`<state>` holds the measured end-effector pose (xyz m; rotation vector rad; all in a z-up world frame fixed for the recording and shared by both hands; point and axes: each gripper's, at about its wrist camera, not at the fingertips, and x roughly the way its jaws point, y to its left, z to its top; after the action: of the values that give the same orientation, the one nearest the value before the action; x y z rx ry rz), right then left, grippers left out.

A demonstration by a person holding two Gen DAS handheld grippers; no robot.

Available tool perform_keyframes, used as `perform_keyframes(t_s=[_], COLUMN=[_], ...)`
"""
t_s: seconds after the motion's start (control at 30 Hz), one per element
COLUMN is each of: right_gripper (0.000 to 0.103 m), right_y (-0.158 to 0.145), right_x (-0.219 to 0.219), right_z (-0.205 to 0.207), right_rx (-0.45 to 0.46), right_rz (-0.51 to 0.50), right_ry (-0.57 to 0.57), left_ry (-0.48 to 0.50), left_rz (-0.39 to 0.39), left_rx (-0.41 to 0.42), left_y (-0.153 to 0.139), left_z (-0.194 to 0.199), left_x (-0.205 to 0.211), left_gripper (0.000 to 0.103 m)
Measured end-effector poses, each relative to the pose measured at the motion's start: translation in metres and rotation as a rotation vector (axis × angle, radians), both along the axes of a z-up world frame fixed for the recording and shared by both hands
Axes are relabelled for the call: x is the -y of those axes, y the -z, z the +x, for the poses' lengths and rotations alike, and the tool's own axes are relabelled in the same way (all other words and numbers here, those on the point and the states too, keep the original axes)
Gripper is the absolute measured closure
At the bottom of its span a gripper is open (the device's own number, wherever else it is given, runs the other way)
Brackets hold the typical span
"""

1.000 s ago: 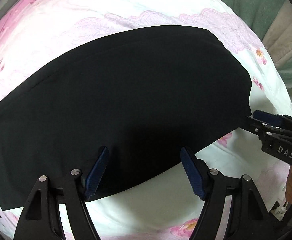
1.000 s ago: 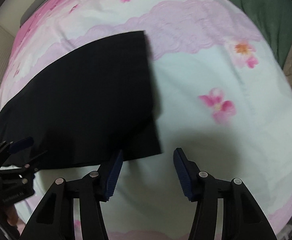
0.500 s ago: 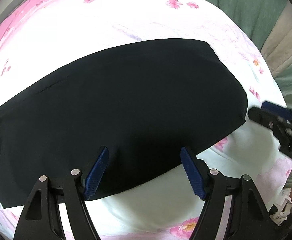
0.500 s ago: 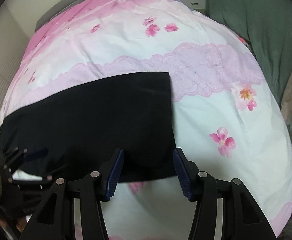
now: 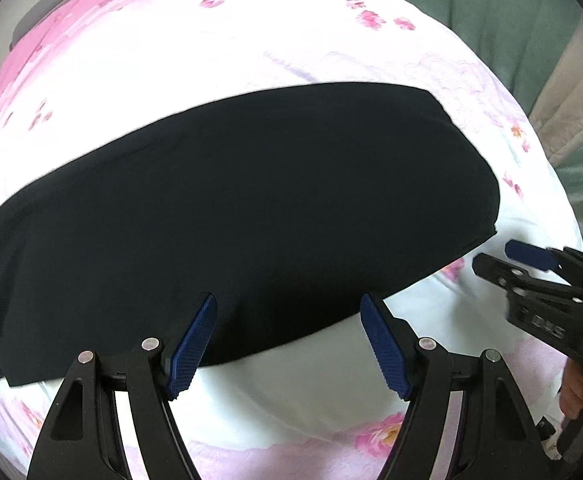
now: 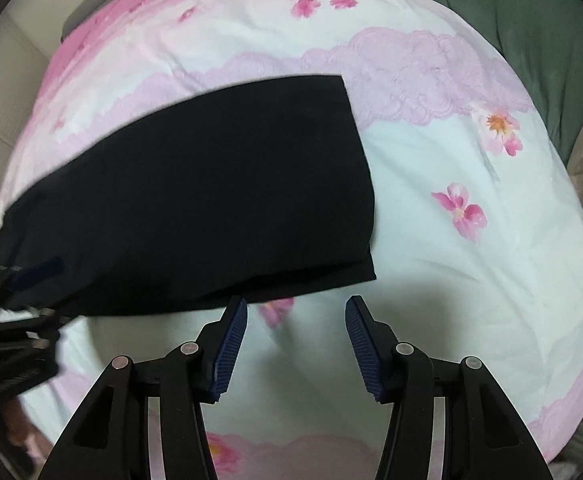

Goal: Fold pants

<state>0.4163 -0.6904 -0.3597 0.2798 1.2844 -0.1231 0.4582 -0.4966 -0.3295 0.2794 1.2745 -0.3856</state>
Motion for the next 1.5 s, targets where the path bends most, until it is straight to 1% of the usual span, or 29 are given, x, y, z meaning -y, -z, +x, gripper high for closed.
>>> perform_keyframes(t_s=[0.07, 0.13, 0.17, 0.23, 0.27, 0.3, 0.33, 0.37, 0.43, 0.47, 0.53, 0.57, 0.63, 0.67, 0.7, 0.77, 0.83, 0.87, 0.93, 0.97, 1.03, 1.07, 1.13, 1.17, 1.2, 1.23, 1.33, 1.4, 1.5], right_gripper=[0.05, 0.05, 0.05, 0.05, 0.056, 0.075, 0.085, 0.091, 0.094, 0.098, 0.098, 0.098, 0.094, 0.084, 0.07, 0.062, 0.062, 0.062, 0.061, 0.06, 0.059, 0.059, 0.059, 0.059, 0.057, 0.056, 0.048, 0.048, 0.048], right_y=[0.01, 0.015, 0.014, 0.009, 0.006, 0.006, 0.008, 0.012, 0.014, 0.014, 0.011, 0.009, -0.003, -0.01, -0.02, -0.039, -0.052, -0.058, -0.063, -0.066, -0.069, -0.071, -0.072, -0.07, -0.066, -0.061, -0.05, -0.042, -0.026], right_x=[-0.007, -0.015, -0.023, -0.031, -0.038, -0.04, -0.039, -0.035, -0.023, -0.018, -0.008, -0.001, 0.0, -0.003, -0.013, -0.041, -0.078, -0.1, -0.143, -0.174, -0.217, -0.244, -0.295, -0.311, -0.336, -0.35, -0.408, -0.432, -0.474], right_z=[0.003, 0.008, 0.01, 0.011, 0.012, 0.013, 0.015, 0.017, 0.013, 0.01, 0.001, -0.007, -0.022, -0.029, -0.037, -0.05, -0.057, -0.061, -0.053, -0.053, -0.049, -0.048, -0.041, -0.038, -0.035, -0.034, -0.03, -0.027, -0.019], right_rx=[-0.013, -0.012, 0.004, 0.038, 0.057, 0.065, 0.054, 0.021, -0.018, -0.031, -0.07, -0.098, -0.094, -0.081, -0.059, -0.016, 0.02, 0.035, 0.05, 0.057, 0.065, 0.07, 0.08, 0.083, 0.08, 0.073, 0.051, 0.041, 0.028], right_rz=[-0.065, -0.165, -0.216, -0.263, -0.325, -0.365, -0.389, -0.374, -0.325, -0.321, -0.341, -0.323, -0.276, -0.263, -0.242, -0.199, -0.17, -0.151, -0.11, -0.083, -0.061, -0.057, -0.047, -0.038, -0.028, -0.028, 0.013, 0.029, 0.013], right_ry=[-0.02, -0.045, -0.081, -0.121, -0.148, -0.158, -0.147, -0.124, -0.039, -0.008, 0.063, 0.115, 0.16, 0.162, 0.147, 0.092, 0.017, -0.027, -0.097, -0.145, -0.208, -0.241, -0.289, -0.297, -0.301, -0.3, -0.28, -0.285, -0.307], left_ry=[-0.018, -0.031, -0.04, -0.06, -0.075, -0.093, -0.109, -0.126, -0.165, -0.177, -0.207, -0.221, -0.256, -0.275, -0.296, -0.353, -0.396, -0.429, -0.474, -0.491, -0.514, -0.524, -0.526, -0.523, -0.522, -0.518, -0.523, -0.553, -0.615], left_rz=[0.004, -0.002, -0.006, -0.012, -0.016, -0.019, -0.022, -0.027, -0.045, -0.053, -0.069, -0.07, -0.077, -0.083, -0.088, -0.095, -0.094, -0.089, -0.079, -0.076, -0.066, -0.056, -0.048, -0.036, -0.031, -0.033, -0.029, -0.019, -0.054], left_rx=[-0.006, -0.012, -0.012, -0.013, -0.015, -0.018, -0.021, -0.027, -0.034, -0.035, -0.03, -0.021, -0.01, -0.008, -0.001, 0.028, 0.046, 0.057, 0.066, 0.066, 0.074, 0.079, 0.08, 0.063, 0.051, 0.048, 0.069, 0.068, 0.054], left_y=[0.005, 0.006, 0.006, 0.007, 0.007, 0.007, 0.007, 0.007, 0.001, -0.002, -0.01, -0.014, -0.021, -0.026, -0.032, -0.045, -0.053, -0.058, -0.066, -0.068, -0.069, -0.07, -0.064, -0.058, -0.054, -0.051, -0.042, -0.032, -0.016], left_z=[-0.004, -0.011, -0.015, -0.022, -0.025, -0.028, -0.03, -0.033, -0.038, -0.039, -0.043, -0.047, -0.052, -0.055, -0.06, -0.071, -0.078, -0.084, -0.091, -0.094, -0.097, -0.099, -0.096, -0.093, -0.091, -0.089, -0.083, -0.077, -0.068], left_x=[-0.007, -0.013, -0.018, -0.025, -0.029, -0.033, -0.037, -0.041, -0.054, -0.059, -0.076, -0.087, -0.106, -0.12, -0.136, -0.173, -0.205, -0.23, -0.274, -0.295, -0.333, -0.363, -0.395, -0.418, -0.434, -0.449, -0.497, -0.53, -0.574], left_gripper=[0.029, 0.029, 0.029, 0.029, 0.029, 0.029, 0.029, 0.029, 0.029, 0.029, 0.029, 0.029, 0.029, 0.029, 0.029, 0.029, 0.029, 0.029, 0.029, 0.029, 0.029, 0.029, 0.029, 0.029, 0.029, 0.029, 0.029, 0.029, 0.029])
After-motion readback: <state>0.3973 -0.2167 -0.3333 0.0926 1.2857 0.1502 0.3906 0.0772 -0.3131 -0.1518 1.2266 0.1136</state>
